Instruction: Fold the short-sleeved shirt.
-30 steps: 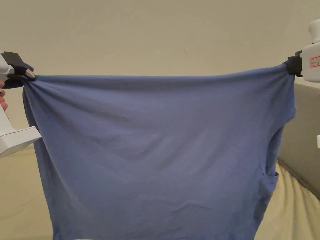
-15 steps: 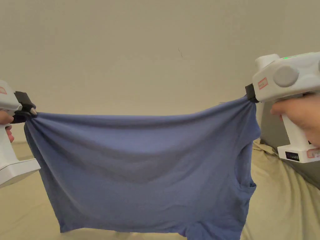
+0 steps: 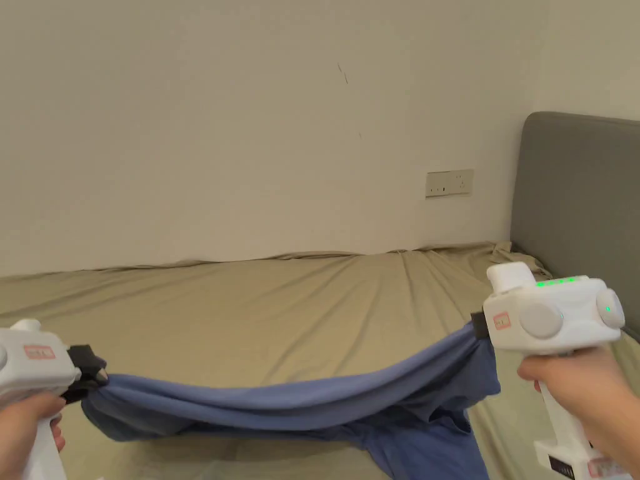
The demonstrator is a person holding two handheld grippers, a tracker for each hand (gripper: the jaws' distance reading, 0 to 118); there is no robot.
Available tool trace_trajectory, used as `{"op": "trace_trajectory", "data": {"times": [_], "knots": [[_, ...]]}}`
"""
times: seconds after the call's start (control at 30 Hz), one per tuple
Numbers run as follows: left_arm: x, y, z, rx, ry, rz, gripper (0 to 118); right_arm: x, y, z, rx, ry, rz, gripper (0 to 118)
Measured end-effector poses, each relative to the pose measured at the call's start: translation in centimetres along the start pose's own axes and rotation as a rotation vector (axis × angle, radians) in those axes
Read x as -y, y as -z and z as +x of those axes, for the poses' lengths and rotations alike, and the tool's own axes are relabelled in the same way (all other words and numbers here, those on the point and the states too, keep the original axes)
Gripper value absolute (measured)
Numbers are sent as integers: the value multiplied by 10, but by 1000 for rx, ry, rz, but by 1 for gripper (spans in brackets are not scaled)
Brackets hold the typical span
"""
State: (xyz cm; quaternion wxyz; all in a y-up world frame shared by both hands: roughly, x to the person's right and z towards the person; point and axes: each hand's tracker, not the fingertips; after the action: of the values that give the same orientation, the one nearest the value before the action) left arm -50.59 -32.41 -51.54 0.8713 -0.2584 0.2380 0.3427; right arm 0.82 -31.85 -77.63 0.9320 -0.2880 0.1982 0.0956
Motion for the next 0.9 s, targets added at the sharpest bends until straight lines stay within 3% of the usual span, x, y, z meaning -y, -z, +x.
{"op": "trace_trajectory", "data": {"times": [0.17, 0.27, 0.5, 0.6, 0.9], "knots": [[49, -11, -34, 15, 28, -46, 2, 73, -24, 7, -22, 20, 8, 4], [76, -29, -55, 28, 69, -78, 2, 117, -50, 7, 12, -49, 25, 4], [128, -96, -110, 78, 86, -89, 2, 198, -126, 19, -40, 27, 26, 4], [150, -125, -130, 87, 92, -109, 2, 226, -148, 18, -85, 36, -48, 4], [204, -172, -158, 49, 86, -278, 2, 287, -207, 18, -80, -37, -227, 4]]}}
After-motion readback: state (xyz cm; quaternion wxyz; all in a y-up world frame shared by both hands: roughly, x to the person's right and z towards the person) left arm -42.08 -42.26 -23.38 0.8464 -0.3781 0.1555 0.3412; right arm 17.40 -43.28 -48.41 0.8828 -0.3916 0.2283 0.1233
